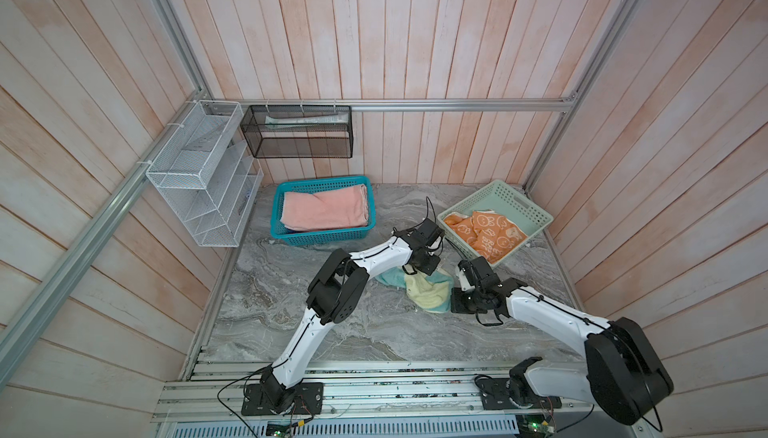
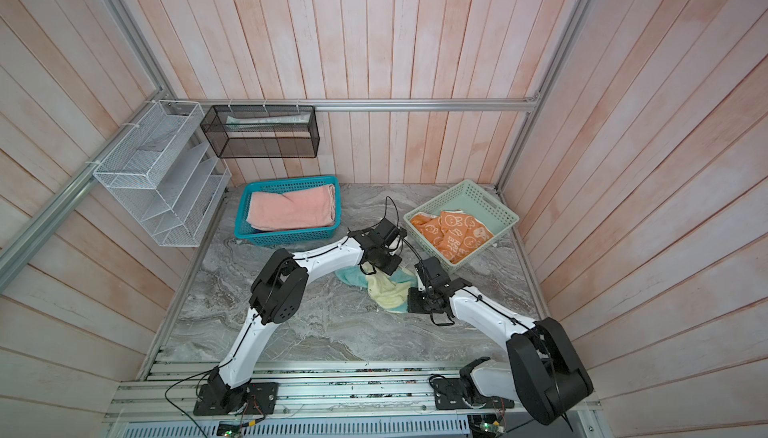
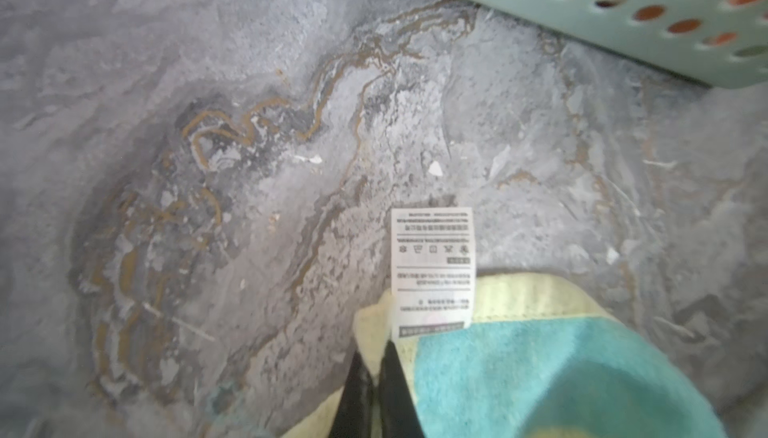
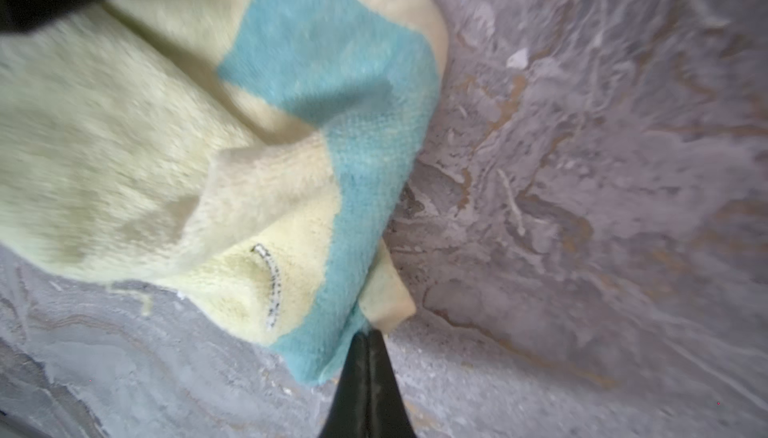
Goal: Fold and stack the towels
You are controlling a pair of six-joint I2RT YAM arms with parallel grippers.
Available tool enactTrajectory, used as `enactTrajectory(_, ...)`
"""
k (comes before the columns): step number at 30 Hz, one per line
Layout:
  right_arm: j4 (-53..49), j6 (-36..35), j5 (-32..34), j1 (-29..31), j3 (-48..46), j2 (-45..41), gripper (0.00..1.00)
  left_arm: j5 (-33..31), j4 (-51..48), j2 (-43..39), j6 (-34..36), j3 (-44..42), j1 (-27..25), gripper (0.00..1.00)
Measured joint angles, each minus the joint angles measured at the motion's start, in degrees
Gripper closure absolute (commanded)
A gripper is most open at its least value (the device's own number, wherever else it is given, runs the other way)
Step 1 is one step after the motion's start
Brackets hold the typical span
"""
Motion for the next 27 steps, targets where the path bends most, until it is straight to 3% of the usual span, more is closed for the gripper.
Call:
enactTrajectory(11, -8.9, -2.0, 5.4, 0.0, 11.8, -16.3, 1.0, -1.3, 7.9, -30.7, -0.2, -7.8, 0.6, 1.0)
enactTrajectory(15, -9.6, -4.2, 8.0, 0.0, 17.6, -18.3, 1.0, -1.6, 9.9, -37.8, 0.3, -8.0, 0.6, 1.0)
enactTrajectory(21, -3.7, -6.7, 3.5, 0.0, 17.1, -18.3, 0.7, 4.9, 9.3, -41.6, 4.5, -9.7, 0.7, 1.0)
enactTrajectory(27, 3.5, -6.6, -3.6, -0.2, 11.4, -18.1, 0.56, 12.3, 5.6, -46.4, 5.8, -21.3, 2.1, 1.0)
